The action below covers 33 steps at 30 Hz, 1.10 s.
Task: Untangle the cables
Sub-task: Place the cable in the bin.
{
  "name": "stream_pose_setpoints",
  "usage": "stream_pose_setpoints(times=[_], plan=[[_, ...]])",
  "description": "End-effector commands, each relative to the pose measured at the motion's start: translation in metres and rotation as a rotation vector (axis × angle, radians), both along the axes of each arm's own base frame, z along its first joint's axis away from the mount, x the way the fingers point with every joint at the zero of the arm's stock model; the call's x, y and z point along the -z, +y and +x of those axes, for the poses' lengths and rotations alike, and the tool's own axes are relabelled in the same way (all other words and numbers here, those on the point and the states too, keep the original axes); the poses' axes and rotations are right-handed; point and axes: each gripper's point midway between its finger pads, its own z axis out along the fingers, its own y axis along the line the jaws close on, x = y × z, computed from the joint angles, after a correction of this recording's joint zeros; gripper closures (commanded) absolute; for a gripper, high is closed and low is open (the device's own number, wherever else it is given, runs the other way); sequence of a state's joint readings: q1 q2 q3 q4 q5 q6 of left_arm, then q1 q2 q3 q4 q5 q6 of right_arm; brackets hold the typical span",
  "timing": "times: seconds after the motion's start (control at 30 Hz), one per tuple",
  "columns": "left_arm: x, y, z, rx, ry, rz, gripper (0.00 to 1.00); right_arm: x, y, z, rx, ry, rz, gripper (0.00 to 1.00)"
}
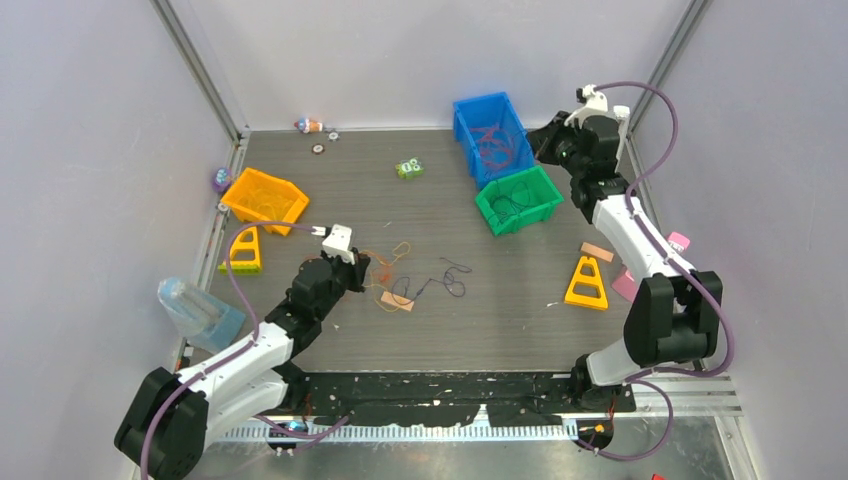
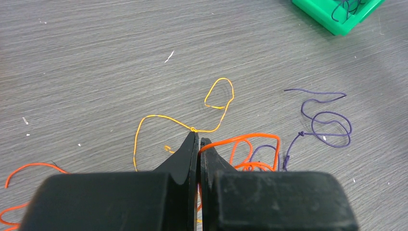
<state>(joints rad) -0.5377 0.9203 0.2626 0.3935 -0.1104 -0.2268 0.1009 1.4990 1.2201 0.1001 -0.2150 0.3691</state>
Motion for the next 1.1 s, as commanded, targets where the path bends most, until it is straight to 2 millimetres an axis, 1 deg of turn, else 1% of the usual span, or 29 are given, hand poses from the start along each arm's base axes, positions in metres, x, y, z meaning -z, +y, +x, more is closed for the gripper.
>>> stream_pose_setpoints(times=[0.0,0.03,0.07,0.1,0.13,0.17,0.27,0.33,0.43,0.47,0.5,0.53,0.57,0.6,0.63,0.77,0.87,0.93,0.97,1.0,1.03,1.07], plan=[[-0.015,-0.004,0.004,0.022,-0.066,-0.018,1.00,-0.009,-0.018,-0.005,0.078,-0.104,-0.002,0.95],[-0.015,-0.004,0.004,0.023,-0.066,-0.018,1.00,-0.016,-0.021,-0.011,0.092,-0.132,0.001,0.95],[-0.015,-0.004,0.004,0.023,-0.066,-0.019,1.00,0.002,-0.024,-0.017,0.110,-0.102,-0.003,0.95],[-0.015,-0.004,0.003,0.023,-0.064,-0.018,1.00,-0.004,-0.029,-0.023,0.134,-0.127,-0.004,0.94],[-0.015,-0.004,0.003,0.025,-0.063,-0.018,1.00,0.011,-0.033,-0.028,0.150,-0.104,-0.014,0.95],[-0.015,-0.004,0.003,0.026,-0.065,-0.019,1.00,0.018,-0.039,-0.034,0.181,-0.096,-0.022,0.95],[-0.015,-0.005,0.003,0.028,-0.063,-0.021,1.00,0.020,-0.047,-0.042,0.214,-0.098,-0.055,0.95],[-0.015,-0.005,0.003,0.029,-0.062,-0.022,1.00,0.012,-0.052,-0.045,0.234,-0.111,-0.068,0.95],[-0.015,-0.005,0.003,0.030,-0.062,-0.020,1.00,-0.010,-0.055,-0.048,0.246,-0.151,-0.072,0.95],[-0.015,-0.005,0.003,0.030,-0.061,-0.017,1.00,-0.014,-0.050,-0.049,0.220,-0.156,-0.072,0.94],[-0.015,-0.005,0.003,0.029,-0.061,-0.016,1.00,-0.024,-0.048,-0.048,0.203,-0.175,-0.079,0.95],[-0.015,-0.004,0.003,0.026,-0.062,-0.016,1.00,-0.024,-0.044,-0.049,0.176,-0.166,-0.083,0.95],[-0.015,-0.004,0.003,0.026,-0.062,-0.016,1.00,-0.034,-0.043,-0.047,0.170,-0.178,-0.083,0.95],[-0.015,-0.004,0.003,0.028,-0.062,-0.014,1.00,-0.030,-0.041,-0.047,0.161,-0.156,-0.087,0.95],[-0.015,-0.005,0.002,0.033,-0.062,-0.014,1.00,-0.036,-0.041,-0.047,0.160,-0.161,-0.085,0.95],[-0.014,-0.004,0.002,0.033,-0.062,-0.011,1.00,-0.036,-0.042,-0.050,0.164,-0.153,-0.081,0.95],[-0.015,-0.005,0.002,0.036,-0.062,-0.012,1.00,-0.043,-0.041,-0.048,0.162,-0.160,-0.082,0.95],[-0.014,-0.005,0.002,0.039,-0.060,-0.010,1.00,-0.062,-0.038,-0.044,0.149,-0.183,-0.076,0.95],[-0.014,-0.005,0.002,0.038,-0.061,-0.009,1.00,-0.062,-0.036,-0.041,0.140,-0.173,-0.074,0.95],[-0.013,-0.005,0.002,0.038,-0.059,-0.008,1.00,-0.071,-0.035,-0.040,0.138,-0.189,-0.066,0.95],[-0.014,-0.005,0.002,0.039,-0.059,-0.006,1.00,-0.074,-0.035,-0.040,0.135,-0.191,-0.062,0.95],[-0.013,-0.005,0.002,0.037,-0.058,-0.006,1.00,-0.080,-0.034,-0.040,0.134,-0.203,-0.055,0.95]])
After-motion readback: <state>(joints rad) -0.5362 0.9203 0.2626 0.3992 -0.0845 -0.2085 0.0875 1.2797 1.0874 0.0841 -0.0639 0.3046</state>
